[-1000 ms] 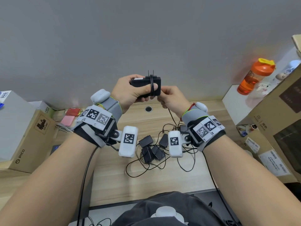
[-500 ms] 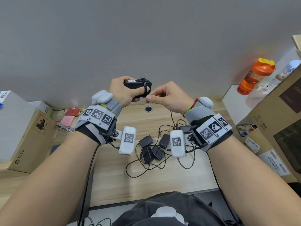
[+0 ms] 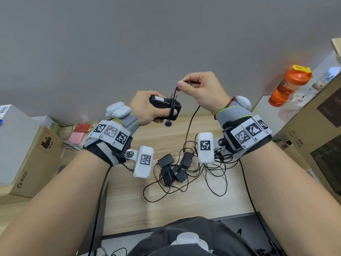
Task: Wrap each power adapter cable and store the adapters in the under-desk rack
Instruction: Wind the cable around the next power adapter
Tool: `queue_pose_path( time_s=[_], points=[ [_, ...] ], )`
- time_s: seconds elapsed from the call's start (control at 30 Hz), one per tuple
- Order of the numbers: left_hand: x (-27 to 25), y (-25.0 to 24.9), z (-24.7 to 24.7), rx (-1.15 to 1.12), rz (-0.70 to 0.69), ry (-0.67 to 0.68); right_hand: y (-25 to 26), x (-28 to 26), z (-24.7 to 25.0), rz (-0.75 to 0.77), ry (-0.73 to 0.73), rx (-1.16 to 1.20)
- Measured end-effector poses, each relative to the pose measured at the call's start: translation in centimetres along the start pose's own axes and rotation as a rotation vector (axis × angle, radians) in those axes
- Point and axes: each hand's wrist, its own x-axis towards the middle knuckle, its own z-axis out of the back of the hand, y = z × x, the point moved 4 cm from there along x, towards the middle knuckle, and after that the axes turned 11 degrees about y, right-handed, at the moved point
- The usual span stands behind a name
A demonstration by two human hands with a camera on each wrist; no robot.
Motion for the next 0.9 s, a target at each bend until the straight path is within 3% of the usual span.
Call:
queue_pose_path(
  time_s=[0.2,0.37,0.47,0.6,0.9],
  points=[
    [-0.6,-1.7,-0.6,-0.043,-0.063,0.092,-2.3,0.5,-0.3,-0.042,-0.035,0.027],
    [-0.6,-2.4,-0.1,-0.131,-0.122,0.031,-3.1,0.1,-1.6,-0.135,0.001,0.006],
    [-0.3,-2.7,0.3,-0.234,-0.138,-0.026,-3.0,-0.5,-2.8,-0.164,0.095,-0.052],
    [0.4,-2.2,1.2,-0.295,-0.128,-0.132,-3.0,-0.7,-4.4,-0.109,0.194,-0.09],
    [1.1,0.2,2.4,-0.171,-0.037,-0.195,-0.5,-1.0,-2.8,-0.104,0.158,-0.135]
  ],
)
